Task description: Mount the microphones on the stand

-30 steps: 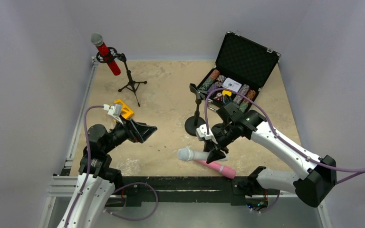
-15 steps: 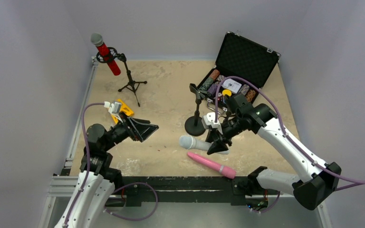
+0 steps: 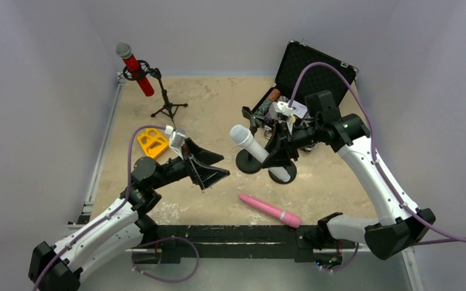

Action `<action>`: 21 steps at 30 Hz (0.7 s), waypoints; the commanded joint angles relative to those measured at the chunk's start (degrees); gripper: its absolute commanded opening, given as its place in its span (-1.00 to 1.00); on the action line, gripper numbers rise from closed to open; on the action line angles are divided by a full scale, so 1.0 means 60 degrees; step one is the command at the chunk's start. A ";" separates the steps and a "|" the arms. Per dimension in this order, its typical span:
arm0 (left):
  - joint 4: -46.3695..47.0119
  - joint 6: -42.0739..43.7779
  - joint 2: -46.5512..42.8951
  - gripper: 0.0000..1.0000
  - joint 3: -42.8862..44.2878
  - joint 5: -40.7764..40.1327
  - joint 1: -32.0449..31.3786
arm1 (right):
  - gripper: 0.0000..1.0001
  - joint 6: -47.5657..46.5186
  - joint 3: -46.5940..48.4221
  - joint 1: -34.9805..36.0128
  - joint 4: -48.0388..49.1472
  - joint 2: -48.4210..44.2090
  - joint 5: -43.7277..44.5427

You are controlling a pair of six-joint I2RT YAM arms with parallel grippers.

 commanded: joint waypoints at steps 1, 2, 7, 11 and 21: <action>0.2250 0.0685 0.1096 0.93 0.1073 -0.0834 -0.0853 | -1.00 0.1482 0.0204 -0.0080 0.0934 0.0082 -0.0621; 0.2421 0.0757 0.1406 0.93 0.1309 -0.0900 -0.1035 | -1.00 0.1475 0.0162 -0.0080 0.0952 0.0098 -0.0568; 0.3080 0.1099 0.2569 0.90 0.2096 -0.1740 -0.1703 | -1.00 0.1486 -0.0015 -0.0080 0.1053 0.0100 -0.0529; 0.4120 0.1258 0.3210 0.87 0.2219 -0.2247 -0.2053 | -1.00 0.1607 -0.0152 -0.0084 0.1201 0.0093 -0.0439; 0.5229 0.1361 0.4348 0.64 0.2680 -0.3214 -0.2773 | -1.00 0.1677 -0.0162 -0.0079 0.1292 0.0246 -0.0560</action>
